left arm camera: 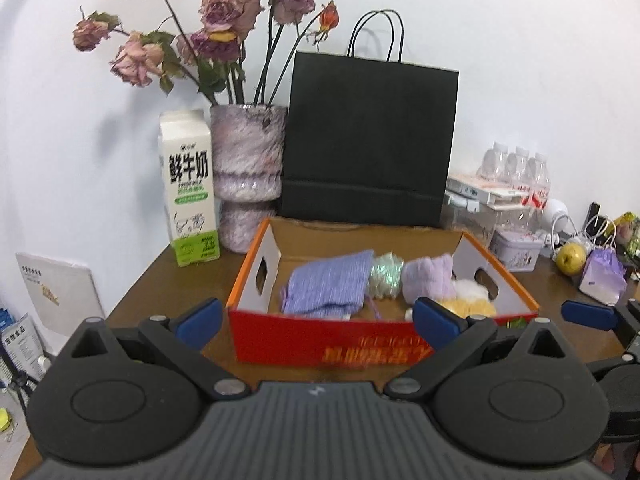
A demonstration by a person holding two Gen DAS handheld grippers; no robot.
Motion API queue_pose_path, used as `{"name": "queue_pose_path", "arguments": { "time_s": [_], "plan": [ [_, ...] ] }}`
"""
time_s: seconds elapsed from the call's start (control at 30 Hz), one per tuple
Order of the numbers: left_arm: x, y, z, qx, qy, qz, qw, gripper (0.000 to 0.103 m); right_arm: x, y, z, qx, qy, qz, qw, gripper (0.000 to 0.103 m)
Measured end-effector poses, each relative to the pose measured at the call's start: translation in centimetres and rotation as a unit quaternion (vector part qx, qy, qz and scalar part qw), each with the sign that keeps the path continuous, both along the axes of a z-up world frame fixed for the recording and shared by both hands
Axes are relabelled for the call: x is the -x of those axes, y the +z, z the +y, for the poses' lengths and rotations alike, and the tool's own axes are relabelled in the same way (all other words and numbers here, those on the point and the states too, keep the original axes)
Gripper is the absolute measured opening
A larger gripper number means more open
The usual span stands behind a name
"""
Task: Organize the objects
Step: 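Withdraw both tools from the box toward the navy case on the table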
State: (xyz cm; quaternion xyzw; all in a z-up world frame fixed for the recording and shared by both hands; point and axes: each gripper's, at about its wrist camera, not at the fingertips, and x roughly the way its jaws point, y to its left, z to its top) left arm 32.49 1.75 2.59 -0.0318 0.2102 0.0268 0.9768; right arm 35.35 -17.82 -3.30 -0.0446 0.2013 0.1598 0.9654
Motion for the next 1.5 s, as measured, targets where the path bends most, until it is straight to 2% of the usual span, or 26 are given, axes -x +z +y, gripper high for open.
{"name": "queue_pose_path", "arguments": {
  "time_s": [0.43,0.7,0.93,1.2,1.5],
  "plan": [
    [4.4,-2.9,-0.6,-0.013,0.001,0.047,0.9988,0.103,5.4,-2.1,-2.3,-0.003,-0.003,0.030,1.000,0.103],
    [6.7,-6.2,-1.5,-0.025,0.035,0.098,0.9943,0.103,8.2,-3.6,-3.3,0.016,0.001,0.045,0.999,0.103],
    [8.1,-7.4,-2.2,-0.031,0.064,0.107,0.9917,0.103,9.7,-5.1,-5.0,0.029,-0.005,0.060,0.998,0.103],
    [8.5,-7.7,-3.0,-0.027,0.093,0.113,0.9889,0.103,11.0,-5.7,-6.8,0.010,-0.008,0.058,0.998,0.103],
    [8.4,-8.2,-3.3,-0.020,0.109,0.129,0.9854,0.103,11.5,-5.7,-6.5,0.008,0.007,0.054,0.998,0.103]
  ]
}}
